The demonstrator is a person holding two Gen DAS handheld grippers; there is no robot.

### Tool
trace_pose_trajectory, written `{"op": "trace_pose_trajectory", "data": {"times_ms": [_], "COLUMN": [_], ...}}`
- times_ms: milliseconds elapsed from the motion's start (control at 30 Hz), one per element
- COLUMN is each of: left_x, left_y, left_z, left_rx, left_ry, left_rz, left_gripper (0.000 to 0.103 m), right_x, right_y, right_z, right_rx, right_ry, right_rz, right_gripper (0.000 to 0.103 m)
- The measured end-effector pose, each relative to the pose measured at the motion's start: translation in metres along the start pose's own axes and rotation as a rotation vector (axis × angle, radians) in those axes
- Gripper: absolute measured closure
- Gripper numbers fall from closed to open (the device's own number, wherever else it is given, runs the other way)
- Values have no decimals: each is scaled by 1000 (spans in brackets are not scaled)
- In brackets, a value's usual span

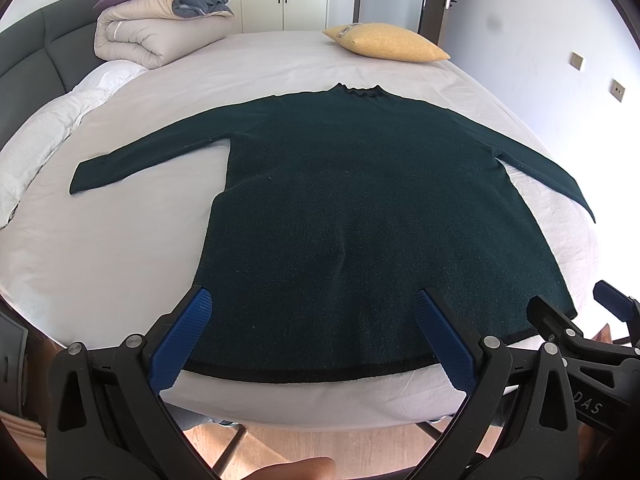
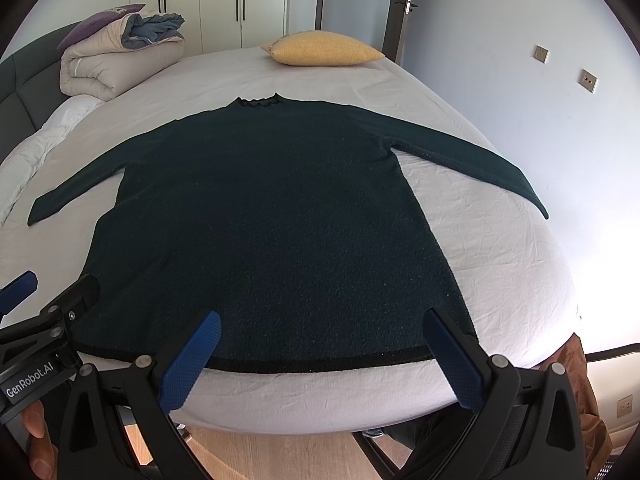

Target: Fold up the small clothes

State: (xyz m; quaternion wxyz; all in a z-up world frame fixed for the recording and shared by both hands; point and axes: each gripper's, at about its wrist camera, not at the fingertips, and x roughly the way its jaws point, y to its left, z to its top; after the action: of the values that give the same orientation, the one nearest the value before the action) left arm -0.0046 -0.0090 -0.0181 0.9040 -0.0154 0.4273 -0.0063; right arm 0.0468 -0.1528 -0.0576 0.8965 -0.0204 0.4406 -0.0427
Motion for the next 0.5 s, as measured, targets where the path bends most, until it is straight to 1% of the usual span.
{"op": "trace_pose_trajectory", "data": {"times_ms": [400,467,500], "left_x": [12,11,9], "left_y": [8,13,15], "left_z": [4,6,7], "left_rx": [-21,-28,-30], "left_ry": [17,-3,-29], "left_rz": [-14,-44,-61], "left_gripper": [0,0,0], "right_x": [10,12,14], "right_y": [7,8,9], "right_z": [8,10,12], "right_rx": [-20,-22,-26], "right_ry": [25,29,31], "right_rz": [-9,-5,-5], "right_gripper": [0,0,0]}}
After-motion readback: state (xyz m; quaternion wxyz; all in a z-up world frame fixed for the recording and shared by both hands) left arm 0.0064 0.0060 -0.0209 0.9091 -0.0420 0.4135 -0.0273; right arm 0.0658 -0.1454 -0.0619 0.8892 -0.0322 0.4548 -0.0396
